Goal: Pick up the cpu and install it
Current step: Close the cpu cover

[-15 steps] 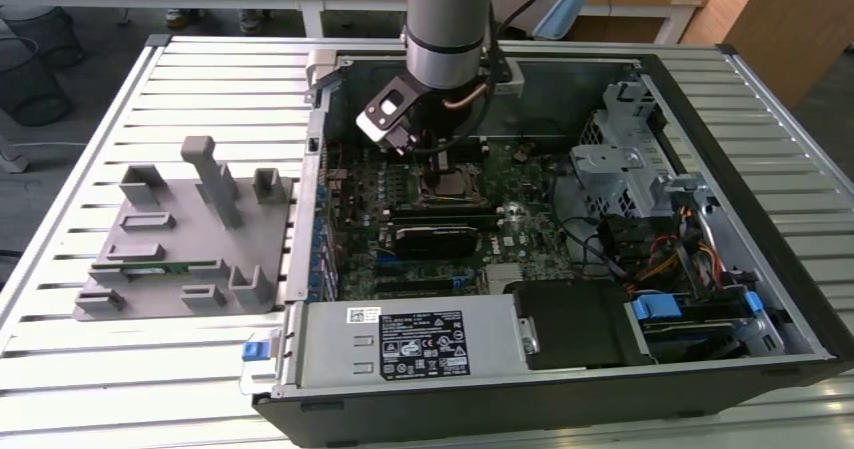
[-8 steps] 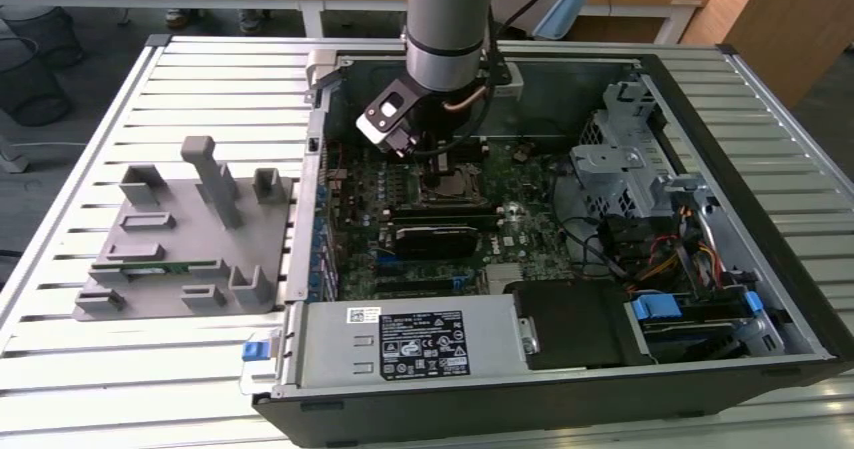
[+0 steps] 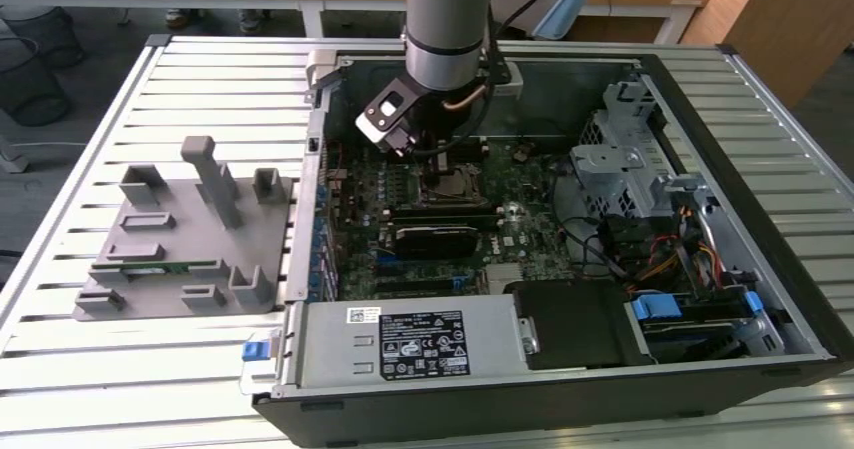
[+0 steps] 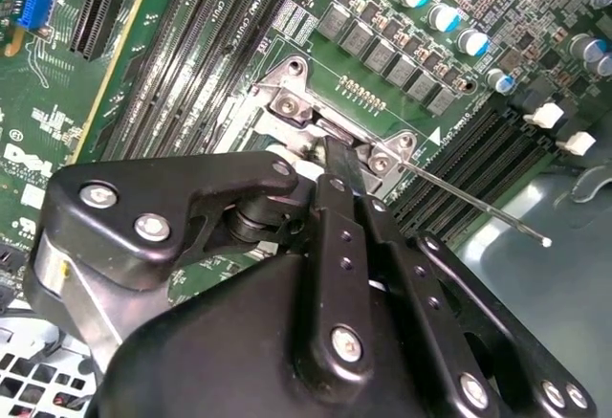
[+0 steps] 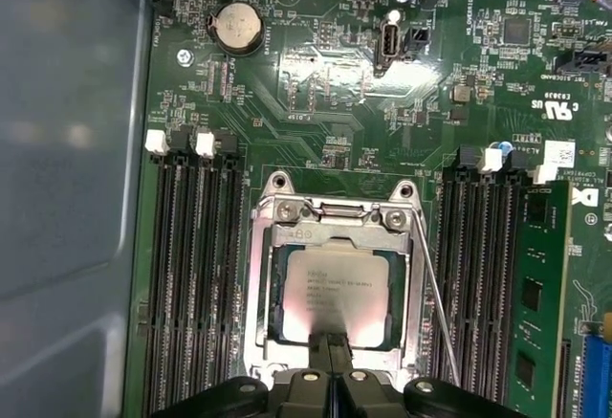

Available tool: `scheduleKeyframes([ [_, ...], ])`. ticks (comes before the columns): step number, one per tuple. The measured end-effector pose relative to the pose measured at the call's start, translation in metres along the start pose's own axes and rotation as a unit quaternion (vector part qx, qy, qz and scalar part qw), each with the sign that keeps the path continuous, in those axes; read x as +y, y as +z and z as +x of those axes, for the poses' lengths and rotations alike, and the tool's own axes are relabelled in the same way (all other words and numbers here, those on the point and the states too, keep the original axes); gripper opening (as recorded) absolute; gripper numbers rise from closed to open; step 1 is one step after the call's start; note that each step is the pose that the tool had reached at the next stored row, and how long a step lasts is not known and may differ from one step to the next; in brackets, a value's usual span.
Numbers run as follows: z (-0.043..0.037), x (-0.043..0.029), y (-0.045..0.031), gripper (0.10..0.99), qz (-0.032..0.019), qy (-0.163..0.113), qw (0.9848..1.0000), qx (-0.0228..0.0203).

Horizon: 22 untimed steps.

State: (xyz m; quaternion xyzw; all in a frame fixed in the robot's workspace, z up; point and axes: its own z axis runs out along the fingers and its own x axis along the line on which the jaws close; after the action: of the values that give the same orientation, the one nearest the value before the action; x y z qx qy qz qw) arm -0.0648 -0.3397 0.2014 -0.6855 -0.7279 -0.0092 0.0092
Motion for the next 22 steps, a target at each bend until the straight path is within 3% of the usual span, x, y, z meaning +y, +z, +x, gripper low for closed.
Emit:
scheduleKeyframes([
  [5,0.0001,0.0004,-0.0042,0.106,-0.0001,0.000,1.0000,0.0002],
  [10,-0.0005,0.0098,-0.0044,0.106,0.0002,0.000,1.0000,0.0003],
  [22,-0.0013,0.0222,-0.0042,0.106,0.0001,0.000,1.0000,0.0003],
])
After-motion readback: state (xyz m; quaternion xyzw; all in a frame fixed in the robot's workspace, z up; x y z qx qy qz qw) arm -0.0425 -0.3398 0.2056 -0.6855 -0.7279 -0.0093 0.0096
